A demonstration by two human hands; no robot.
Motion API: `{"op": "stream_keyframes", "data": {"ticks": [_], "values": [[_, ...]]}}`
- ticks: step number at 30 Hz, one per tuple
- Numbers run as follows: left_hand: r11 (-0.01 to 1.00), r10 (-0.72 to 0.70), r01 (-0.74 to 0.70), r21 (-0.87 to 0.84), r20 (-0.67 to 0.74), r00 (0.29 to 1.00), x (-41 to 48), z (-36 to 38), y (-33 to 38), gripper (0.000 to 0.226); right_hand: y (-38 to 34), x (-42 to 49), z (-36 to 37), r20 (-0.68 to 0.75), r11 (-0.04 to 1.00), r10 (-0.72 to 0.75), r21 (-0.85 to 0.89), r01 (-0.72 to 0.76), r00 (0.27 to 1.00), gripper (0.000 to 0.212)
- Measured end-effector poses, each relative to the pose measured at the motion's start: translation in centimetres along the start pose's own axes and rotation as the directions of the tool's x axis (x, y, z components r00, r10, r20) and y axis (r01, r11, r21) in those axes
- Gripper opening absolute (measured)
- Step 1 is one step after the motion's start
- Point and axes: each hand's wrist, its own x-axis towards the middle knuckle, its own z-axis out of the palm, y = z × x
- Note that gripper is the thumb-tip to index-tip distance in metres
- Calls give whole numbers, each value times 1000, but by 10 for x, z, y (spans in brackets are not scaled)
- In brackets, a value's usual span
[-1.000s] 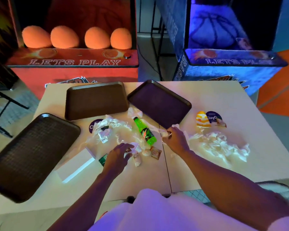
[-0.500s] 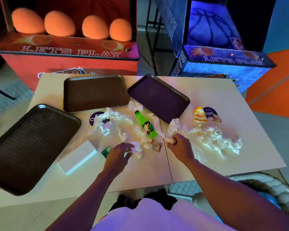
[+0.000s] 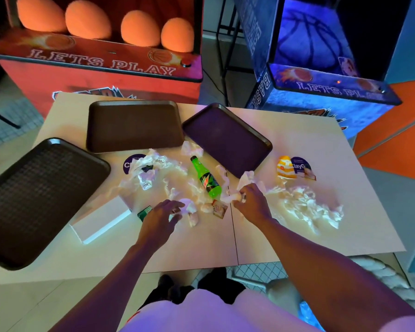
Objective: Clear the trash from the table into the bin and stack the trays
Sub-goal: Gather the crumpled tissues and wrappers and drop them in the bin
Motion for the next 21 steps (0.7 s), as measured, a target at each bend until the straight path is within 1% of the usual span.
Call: {"op": "stream_keyframes", "data": {"ticks": [4,6,10,12,15,17,19,21], "values": [[998,-61,62,10,-29,998,-6,0,-2,32,-1,32,-2,141,989,-89,-101,104,986,43],[995,-97,98,10,-47,994,-13,0,-3,33,-4,51,-3,209,976,-139,-137,170,968,41],[981,-188,191,29,-88,978,-24,4,0,36,-7,93,0,327,932,-211,-218,291,921,34],[973,-227,231,26,-111,968,-27,6,3,37,-7,111,3,374,896,-248,-262,358,894,35],[962,-265,273,32,-155,952,-30,10,9,37,-3,134,9,444,849,-302,-278,450,843,32],[958,-275,285,37,-180,945,-30,11,13,36,0,144,13,470,833,-319,-276,480,823,31],[955,-281,293,36,-197,939,-30,13,18,35,3,150,19,482,829,-321,-274,488,815,39],[951,-296,308,24,-210,932,-29,15,23,34,6,150,26,495,843,-305,-257,472,814,54]]}}
